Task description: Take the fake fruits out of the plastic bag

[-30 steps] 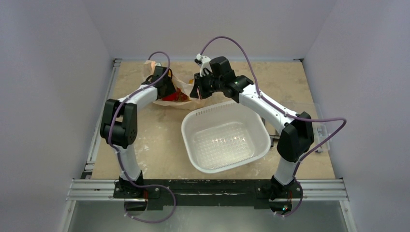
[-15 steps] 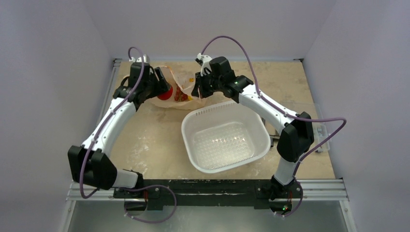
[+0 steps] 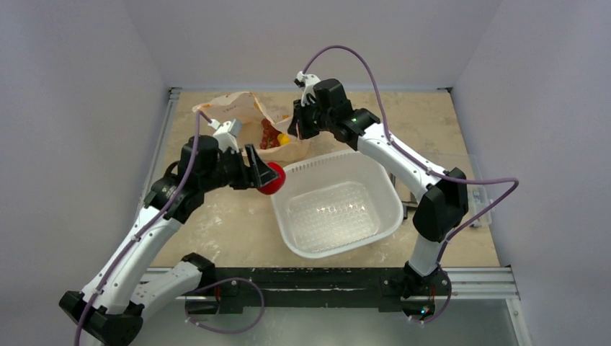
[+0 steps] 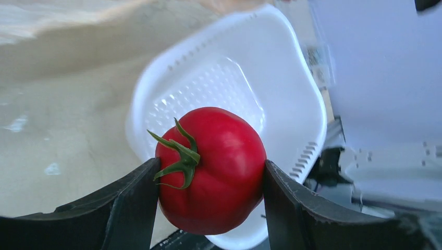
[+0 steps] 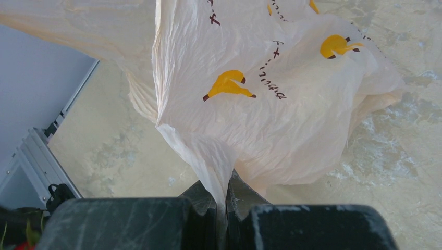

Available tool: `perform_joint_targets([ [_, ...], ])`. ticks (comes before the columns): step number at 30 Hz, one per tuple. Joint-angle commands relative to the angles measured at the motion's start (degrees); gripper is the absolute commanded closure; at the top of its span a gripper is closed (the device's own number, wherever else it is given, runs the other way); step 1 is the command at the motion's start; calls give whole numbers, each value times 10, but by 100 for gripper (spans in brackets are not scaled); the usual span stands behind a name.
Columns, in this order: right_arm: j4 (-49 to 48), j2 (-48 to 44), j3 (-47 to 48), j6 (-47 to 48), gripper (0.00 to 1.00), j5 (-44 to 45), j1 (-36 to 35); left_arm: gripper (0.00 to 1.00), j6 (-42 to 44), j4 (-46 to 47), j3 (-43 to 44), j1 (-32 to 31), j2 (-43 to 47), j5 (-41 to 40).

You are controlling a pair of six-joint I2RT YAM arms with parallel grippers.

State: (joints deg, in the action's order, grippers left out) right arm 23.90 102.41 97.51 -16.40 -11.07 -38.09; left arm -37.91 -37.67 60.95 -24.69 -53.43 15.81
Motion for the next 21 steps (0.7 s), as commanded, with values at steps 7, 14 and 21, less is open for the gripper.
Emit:
perform_joint_targets([
  [7, 32, -53, 11, 22, 100, 25, 10, 86, 102, 94, -61, -214, -70, -117],
  [14, 25, -73, -2, 8, 100, 32, 20, 86, 175, 148, -50, -260, -170, -134],
  [21, 28, -73, 10, 1, 100, 22, 34, 86, 225, 131, -3, -279, -291, -168],
])
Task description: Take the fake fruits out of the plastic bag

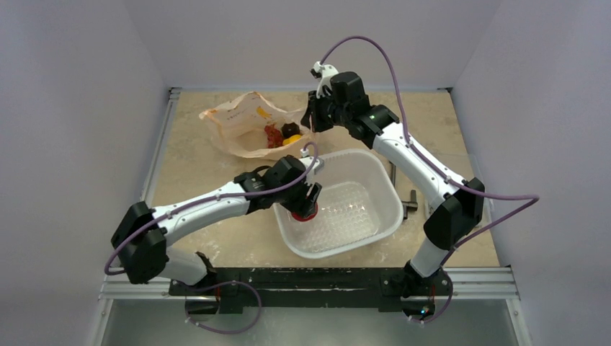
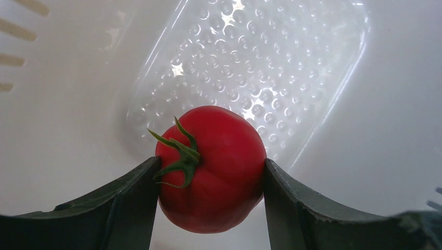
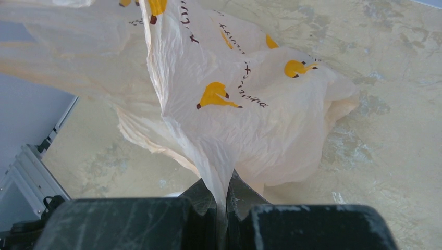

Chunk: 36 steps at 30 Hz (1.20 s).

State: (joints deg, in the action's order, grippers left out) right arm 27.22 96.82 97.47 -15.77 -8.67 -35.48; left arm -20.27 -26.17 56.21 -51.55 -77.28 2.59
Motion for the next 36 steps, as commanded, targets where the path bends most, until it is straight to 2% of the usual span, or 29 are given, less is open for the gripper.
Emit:
perform_joint_targets([
  [1, -7, -16, 11, -3, 100, -8, 10, 86, 54, 10, 58, -11, -73, -43],
  [7, 14, 10, 43, 19, 100, -59, 14, 86, 78, 3, 107, -17, -165, -45],
  [12, 14, 10, 43, 22, 100, -66, 16, 77, 67, -22, 130, -17, -199, -46],
  [13, 13, 11, 41, 20, 100, -70, 17, 73, 66, -28, 133, -17, -207, -33],
  [15, 10, 12, 39, 17, 100, -83, 17, 58, 57, -47, 137, -17, -209, -37],
  [19, 0, 5, 17, 11, 100, -98, 17, 41, 70, -67, 133, -17, -189, -13],
  [20, -3, 3, 9, 12, 100, -101, 16, 32, 74, -70, 134, -17, -186, -5],
  [23, 3, 5, 2, 18, 100, -105, 17, 23, 85, -84, 140, -17, -181, 18],
  [24, 6, 6, 4, 19, 100, -107, 17, 13, 84, -82, 137, -17, -174, 24],
  [26, 7, 5, 6, 18, 100, -110, 17, 5, 80, -72, 127, -17, -156, 28],
  [29, 4, 5, 11, 17, 100, -112, 16, 4, 71, -77, 124, -17, -111, 3],
  [36, 9, 11, 24, 13, 100, -122, 16, 2, 44, -102, 81, -5, 60, -23],
])
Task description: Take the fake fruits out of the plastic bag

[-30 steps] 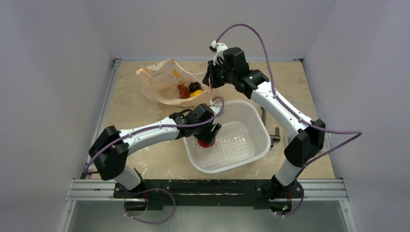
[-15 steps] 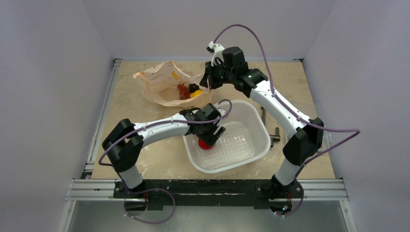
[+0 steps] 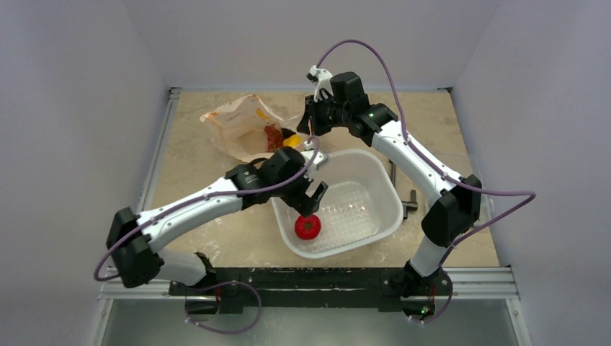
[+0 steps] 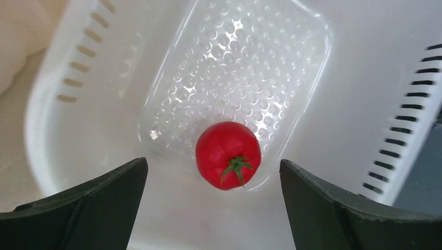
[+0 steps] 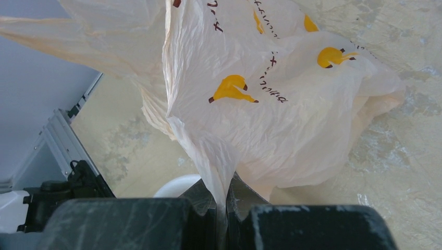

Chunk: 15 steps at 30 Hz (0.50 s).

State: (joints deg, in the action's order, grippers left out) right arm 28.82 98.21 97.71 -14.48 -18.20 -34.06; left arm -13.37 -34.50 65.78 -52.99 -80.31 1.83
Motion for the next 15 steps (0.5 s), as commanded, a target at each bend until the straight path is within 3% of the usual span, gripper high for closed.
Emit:
perform_joint_targets([
  [1, -7, -2, 20, 0, 100, -28, 3, 2, -35, -30, -17, 18, 114, -16],
  [4, -8, -4, 11, 3, 100, -22, 2, 6, -66, -35, -22, 70, 194, 5],
  [7, -5, -6, 7, 8, 100, -33, 2, 7, -75, -26, -6, 119, 218, 12],
  [9, -4, -7, 7, 9, 100, -47, 2, 12, -84, -30, 26, 144, 193, -3],
  [12, 0, -7, 4, 10, 100, -53, 1, 30, -120, -51, 92, 165, 134, -64],
  [15, 9, -7, 4, 10, 100, -54, 0, 35, -157, -41, 123, 170, 83, -105],
])
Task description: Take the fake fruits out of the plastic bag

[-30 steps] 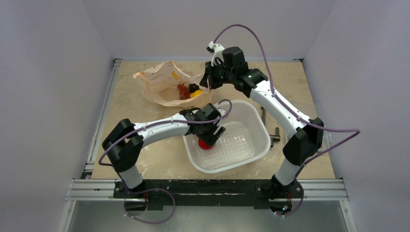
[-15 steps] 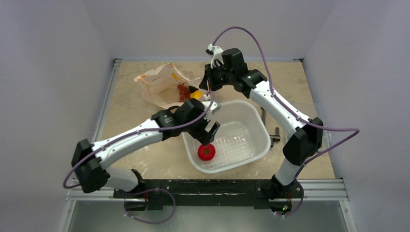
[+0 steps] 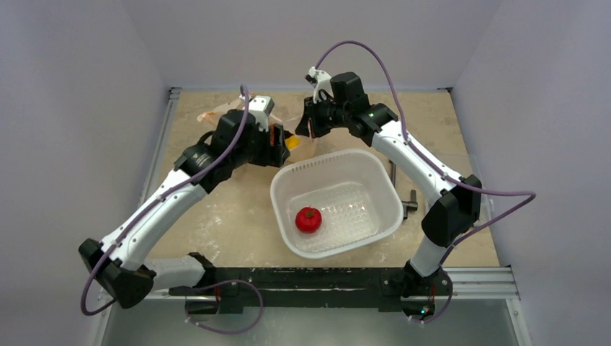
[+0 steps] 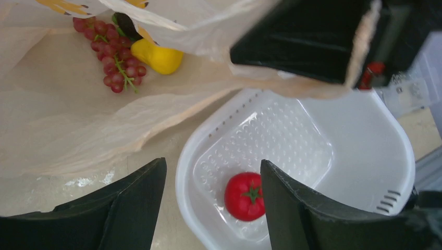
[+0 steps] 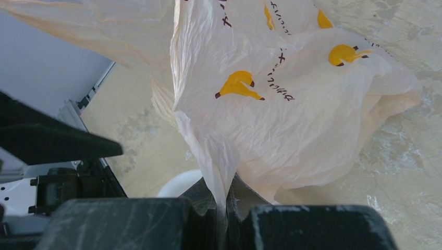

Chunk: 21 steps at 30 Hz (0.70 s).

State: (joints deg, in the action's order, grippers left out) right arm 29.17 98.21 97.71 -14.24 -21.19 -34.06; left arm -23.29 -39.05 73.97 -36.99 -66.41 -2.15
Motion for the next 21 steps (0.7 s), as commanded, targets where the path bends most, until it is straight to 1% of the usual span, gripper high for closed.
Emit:
perform_joint_targets([
  [1, 9, -7, 4, 8, 100, -24, -1, 39, -69, 16, 43, 10, -70, -75],
  [5, 8, -7, -2, 8, 100, -18, -5, 60, -102, 53, 54, 22, -125, -140],
  [7, 1, -3, 0, -9, 100, -17, -5, 63, -116, 93, 45, 37, -145, -143],
  [11, 14, 18, 27, -10, 100, -6, -5, 65, -124, 170, 18, 60, -186, -139],
  [13, 15, 18, 29, -6, 100, -4, -5, 68, -141, 173, 23, 75, -208, -131],
  [17, 10, 13, 15, -3, 100, 24, -4, 71, -136, 189, 34, 98, -253, -86],
  [18, 9, 15, 13, -6, 100, 30, -4, 72, -128, 195, 33, 101, -261, -62],
  [21, 3, 18, 0, -20, 100, 65, -4, 74, -113, 209, 7, 101, -274, -33],
])
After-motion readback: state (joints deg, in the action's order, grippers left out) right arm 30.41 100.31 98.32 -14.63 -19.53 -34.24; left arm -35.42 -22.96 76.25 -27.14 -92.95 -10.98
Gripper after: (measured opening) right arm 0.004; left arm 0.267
